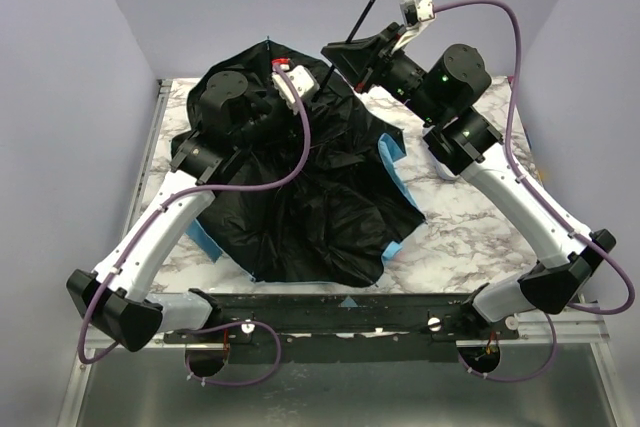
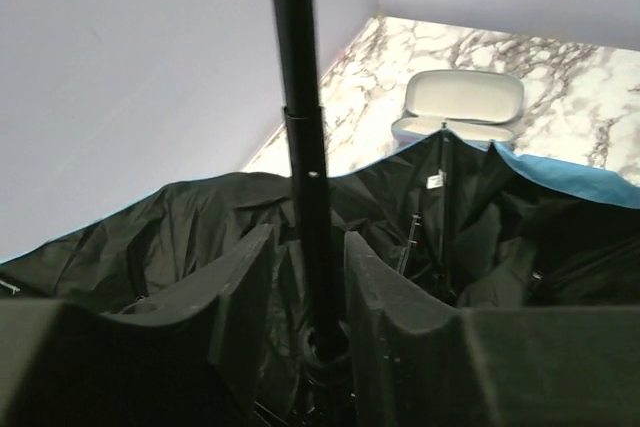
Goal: Open the umbrella
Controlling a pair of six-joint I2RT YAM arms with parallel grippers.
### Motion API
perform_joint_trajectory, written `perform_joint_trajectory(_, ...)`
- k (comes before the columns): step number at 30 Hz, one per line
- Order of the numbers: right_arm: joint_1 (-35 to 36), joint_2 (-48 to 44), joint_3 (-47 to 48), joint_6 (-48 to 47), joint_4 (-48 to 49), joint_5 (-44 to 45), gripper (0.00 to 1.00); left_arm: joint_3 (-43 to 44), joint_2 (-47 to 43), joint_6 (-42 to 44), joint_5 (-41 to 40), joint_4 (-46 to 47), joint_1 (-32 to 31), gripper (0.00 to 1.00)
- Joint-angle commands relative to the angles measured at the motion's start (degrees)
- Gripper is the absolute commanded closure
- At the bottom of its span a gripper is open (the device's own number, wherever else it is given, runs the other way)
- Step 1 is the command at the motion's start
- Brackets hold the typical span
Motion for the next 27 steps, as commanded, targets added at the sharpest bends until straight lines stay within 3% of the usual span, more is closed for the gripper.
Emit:
perform_joint_trajectory(1, -0.1, -2.5, 1.9, 1.0, 4.7, -0.9, 1.0, 1.8, 3.2, 3.2, -4.8, -3.3, 1.1, 0.7)
perform_joint_trajectory(5, -0.2, -2.4, 4.0, 0.0, 4.4, 0.0, 1.0, -0.5, 5.1, 3.4, -5.0, -3.9, 3.8, 0.81)
perform_joint_trajectory(7, -0.2, -2.4, 5.1, -1.1, 4.5, 0.9, 1.0, -2.1, 5.6, 4.7, -4.9, -4.3, 5.0, 0.82)
perform_joint_trajectory(13, -0.2, -2.2, 9.0, -4.1, 4.5, 1.9, 1.0, -4.9, 8.1, 6.2, -3.7, -5.6, 9.9, 0.63)
perform_joint_trajectory(21, -0.1, -1.2, 13.4, -4.3, 4.6, 1.4, 1.0, -3.3, 13.7, 11.6, -3.8, -7.0, 13.7, 0.55)
perform_joint_trajectory(27, -0.2, -0.4, 16.8, -4.8, 4.6, 1.7, 1.0, -1.3, 15.6, 16.3, -3.9, -7.4, 15.4, 0.56)
